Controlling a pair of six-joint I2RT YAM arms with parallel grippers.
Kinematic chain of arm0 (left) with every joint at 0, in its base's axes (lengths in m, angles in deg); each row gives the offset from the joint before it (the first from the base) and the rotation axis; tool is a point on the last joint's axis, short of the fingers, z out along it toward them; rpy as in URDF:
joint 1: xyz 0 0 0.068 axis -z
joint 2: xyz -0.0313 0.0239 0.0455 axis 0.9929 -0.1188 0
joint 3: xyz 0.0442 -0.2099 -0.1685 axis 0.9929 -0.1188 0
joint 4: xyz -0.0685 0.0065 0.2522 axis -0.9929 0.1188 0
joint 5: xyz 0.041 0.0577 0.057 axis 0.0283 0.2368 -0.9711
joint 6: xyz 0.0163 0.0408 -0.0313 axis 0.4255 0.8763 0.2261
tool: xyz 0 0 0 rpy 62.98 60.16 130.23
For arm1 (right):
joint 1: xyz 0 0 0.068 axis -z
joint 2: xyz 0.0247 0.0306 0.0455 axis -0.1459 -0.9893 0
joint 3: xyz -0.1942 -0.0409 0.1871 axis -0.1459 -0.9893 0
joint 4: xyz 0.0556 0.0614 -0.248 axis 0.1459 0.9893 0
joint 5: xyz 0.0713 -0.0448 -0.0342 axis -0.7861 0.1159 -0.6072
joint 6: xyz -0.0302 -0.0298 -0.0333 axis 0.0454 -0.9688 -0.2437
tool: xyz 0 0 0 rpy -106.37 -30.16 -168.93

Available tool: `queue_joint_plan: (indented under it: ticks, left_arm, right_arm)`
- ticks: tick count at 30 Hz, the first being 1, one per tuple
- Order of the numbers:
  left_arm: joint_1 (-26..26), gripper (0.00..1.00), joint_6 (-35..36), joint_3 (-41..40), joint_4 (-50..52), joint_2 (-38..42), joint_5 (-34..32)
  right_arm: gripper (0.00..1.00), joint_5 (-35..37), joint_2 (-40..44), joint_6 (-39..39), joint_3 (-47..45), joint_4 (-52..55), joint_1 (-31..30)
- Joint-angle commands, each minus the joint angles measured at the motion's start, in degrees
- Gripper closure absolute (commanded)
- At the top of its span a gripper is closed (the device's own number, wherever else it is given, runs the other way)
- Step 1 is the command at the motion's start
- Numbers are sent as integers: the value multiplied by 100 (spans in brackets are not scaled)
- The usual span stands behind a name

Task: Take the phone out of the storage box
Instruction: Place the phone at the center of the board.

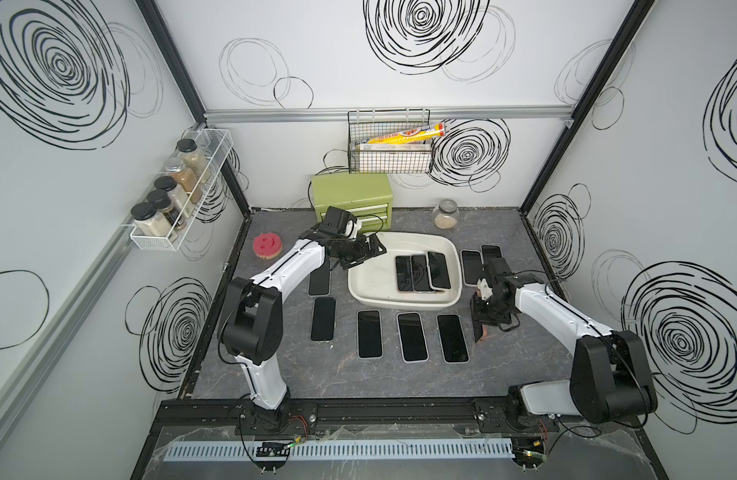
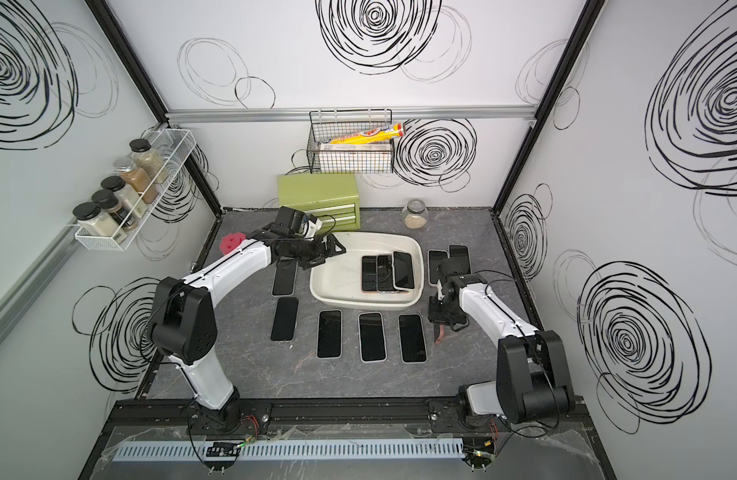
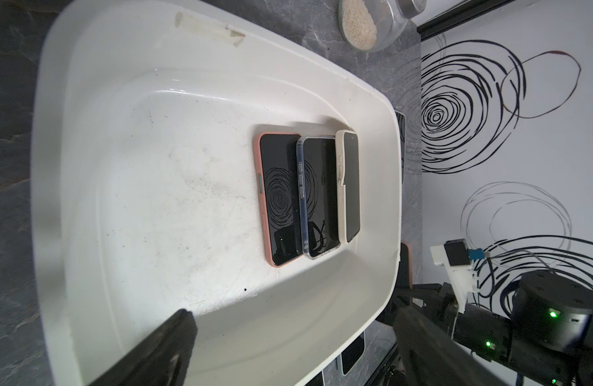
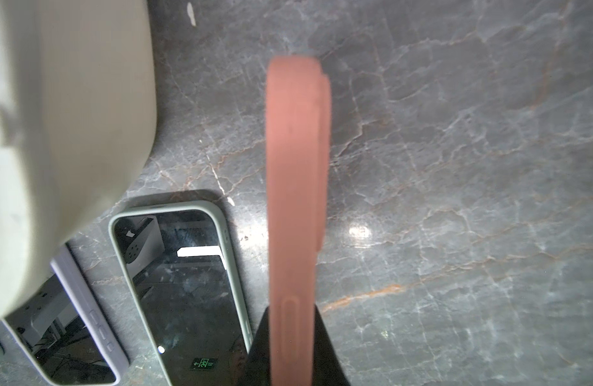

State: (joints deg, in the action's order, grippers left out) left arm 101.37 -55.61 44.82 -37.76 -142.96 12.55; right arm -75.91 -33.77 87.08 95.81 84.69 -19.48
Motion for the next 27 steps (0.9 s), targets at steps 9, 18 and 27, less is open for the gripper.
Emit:
queue_joint_plan:
  ticks: [9, 18, 27]
  left_arm:
    - [-83, 1, 41, -158, -273, 35, 187]
    - [-108, 1, 82, -204, -243, 68, 134]
    - [-115, 1, 121, -213, -203, 89, 79]
  right_arm:
    - [99, 51, -498, 63, 0, -1, 14]
    - [75, 285, -651, 81, 38, 42, 19]
    - [51, 390, -725, 151, 46, 95, 35]
